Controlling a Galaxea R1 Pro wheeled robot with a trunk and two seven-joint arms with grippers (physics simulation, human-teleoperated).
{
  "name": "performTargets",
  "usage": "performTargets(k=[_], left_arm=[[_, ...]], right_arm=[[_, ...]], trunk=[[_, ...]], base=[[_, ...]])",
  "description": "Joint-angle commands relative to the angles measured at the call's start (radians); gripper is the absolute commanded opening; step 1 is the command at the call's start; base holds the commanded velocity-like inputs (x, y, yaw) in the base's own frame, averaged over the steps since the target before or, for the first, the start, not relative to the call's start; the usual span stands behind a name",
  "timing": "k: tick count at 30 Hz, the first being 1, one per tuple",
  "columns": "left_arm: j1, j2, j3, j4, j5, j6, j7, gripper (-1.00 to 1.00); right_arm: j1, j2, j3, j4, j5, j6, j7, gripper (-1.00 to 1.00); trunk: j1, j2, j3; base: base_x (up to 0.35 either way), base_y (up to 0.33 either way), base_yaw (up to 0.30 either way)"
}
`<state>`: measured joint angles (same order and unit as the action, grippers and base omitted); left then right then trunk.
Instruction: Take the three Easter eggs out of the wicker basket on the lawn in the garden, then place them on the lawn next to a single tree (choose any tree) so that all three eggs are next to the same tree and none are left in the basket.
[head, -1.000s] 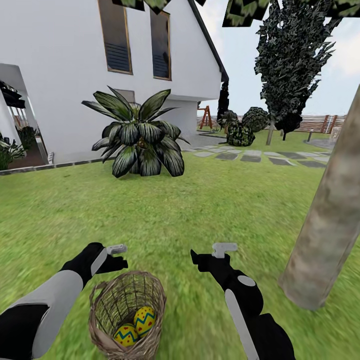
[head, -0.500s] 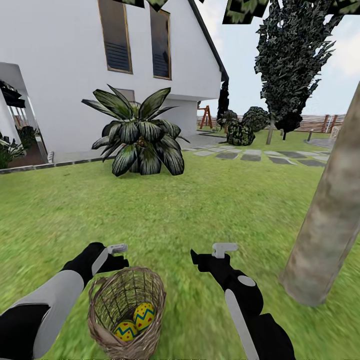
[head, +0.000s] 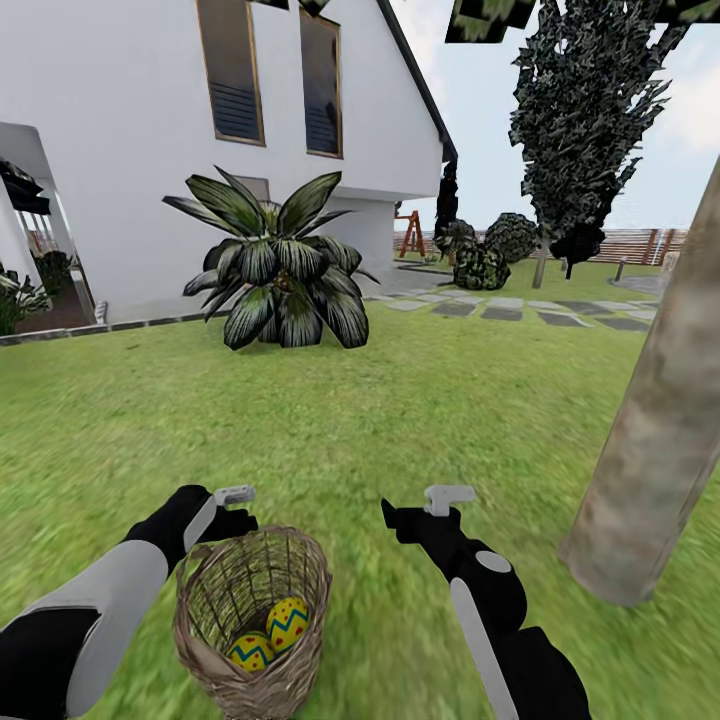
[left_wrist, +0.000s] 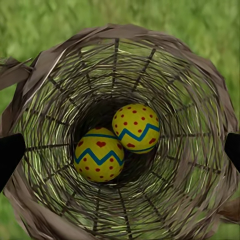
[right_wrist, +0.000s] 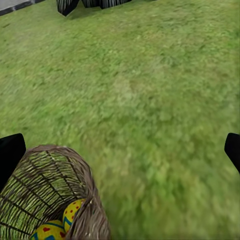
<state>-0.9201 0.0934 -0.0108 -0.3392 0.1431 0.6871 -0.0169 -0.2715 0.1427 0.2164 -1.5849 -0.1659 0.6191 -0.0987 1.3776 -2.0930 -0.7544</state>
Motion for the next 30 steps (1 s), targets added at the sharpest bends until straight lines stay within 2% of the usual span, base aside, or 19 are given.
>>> performTargets(k=[1,9,17,30], left_arm=[[0.0,0.0,-0.001,-0.001,0.006,0.005,0.0,1.0],[-0.001,-0.001,-0.001,-0.001,0.006,0.005,0.002,1.0],[-0.001,-0.001,-0.001,-0.002,0.007,0.006,0.002,1.0],[0.0,0.0,-0.002,-0.002,0.006,0.012,0.002,1.0]], right_arm=[[-0.001,0.0,0.001,-0.001,-0.01,0.004,-0.01,1.0],[0.0,0.0,0.001,-0.001,-0.012,0.004,-0.009,1.0],[0.0,0.0,0.001,-0.001,-0.013,0.004,-0.009,1.0],[-0.001,0.0,0.002,-0.001,-0.014,0.005,-0.009,1.0]], trunk=[[0.004,-0.008,-0.004],[0.034,-0.064,-0.029],[0.034,-0.064,-0.029],[0.034,-0.064,-0.029]], base=[[0.0,0.0,0.0],[0.0,0.0,0.0],[0.002,0.006,0.0],[0.131,0.037,0.0]])
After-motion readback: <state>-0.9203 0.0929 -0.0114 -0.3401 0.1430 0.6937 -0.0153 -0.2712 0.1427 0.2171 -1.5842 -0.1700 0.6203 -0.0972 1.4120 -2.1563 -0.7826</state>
